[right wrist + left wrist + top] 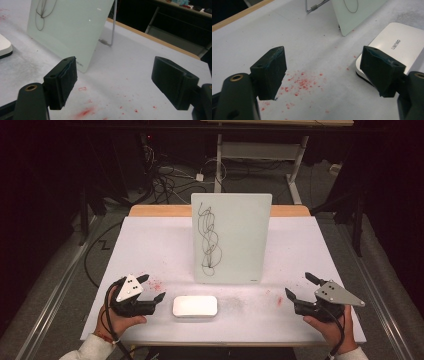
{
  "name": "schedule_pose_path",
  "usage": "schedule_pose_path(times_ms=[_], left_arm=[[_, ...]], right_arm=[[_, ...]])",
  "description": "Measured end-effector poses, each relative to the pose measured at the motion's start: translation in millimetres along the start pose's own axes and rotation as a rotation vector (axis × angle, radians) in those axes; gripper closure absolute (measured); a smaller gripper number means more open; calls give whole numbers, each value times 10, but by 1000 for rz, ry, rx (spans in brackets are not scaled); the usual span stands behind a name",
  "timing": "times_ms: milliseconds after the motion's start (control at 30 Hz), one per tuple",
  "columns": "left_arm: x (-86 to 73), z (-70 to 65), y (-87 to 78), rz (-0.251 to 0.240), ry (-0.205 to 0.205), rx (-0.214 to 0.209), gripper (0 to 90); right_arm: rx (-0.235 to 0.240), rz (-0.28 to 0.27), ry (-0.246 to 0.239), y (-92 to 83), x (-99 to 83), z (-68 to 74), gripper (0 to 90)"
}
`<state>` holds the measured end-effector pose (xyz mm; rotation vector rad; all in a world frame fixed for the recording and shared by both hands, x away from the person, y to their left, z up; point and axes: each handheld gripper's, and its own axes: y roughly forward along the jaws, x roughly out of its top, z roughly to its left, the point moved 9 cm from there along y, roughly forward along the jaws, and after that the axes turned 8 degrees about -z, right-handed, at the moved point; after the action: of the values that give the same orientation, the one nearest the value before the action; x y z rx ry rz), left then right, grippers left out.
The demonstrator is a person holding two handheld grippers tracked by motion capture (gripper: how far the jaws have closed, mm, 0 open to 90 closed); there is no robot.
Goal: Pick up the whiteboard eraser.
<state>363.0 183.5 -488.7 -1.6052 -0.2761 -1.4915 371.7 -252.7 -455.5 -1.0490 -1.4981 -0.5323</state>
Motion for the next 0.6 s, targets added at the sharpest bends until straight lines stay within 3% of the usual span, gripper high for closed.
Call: schedule_pose_path(times_ms=[233, 333, 367, 400, 433, 500, 533, 600], left_arm=[[34, -6, -52, -2, 13, -19, 206], [56, -13, -85, 19, 41, -39, 198], [74, -17, -95, 21, 41, -54, 198], [91, -44, -93, 54, 33, -103, 166], [91, -44, -93, 54, 33, -103, 164], [140, -126, -63, 96, 78, -162, 176], [140, -126, -63, 96, 78, -162, 176], [183, -182, -10, 126, 98, -202, 176]], right_arm=[[29, 21, -6, 27, -12, 36, 207], [47, 23, -7, 45, -10, 64, 205], [47, 23, -7, 45, -10, 64, 205], [58, 38, -15, 63, -36, 93, 206], [63, 44, -17, 73, -51, 107, 205], [74, 54, -17, 88, -70, 132, 205], [79, 59, -16, 96, -78, 141, 205], [82, 64, -19, 103, -85, 148, 205]])
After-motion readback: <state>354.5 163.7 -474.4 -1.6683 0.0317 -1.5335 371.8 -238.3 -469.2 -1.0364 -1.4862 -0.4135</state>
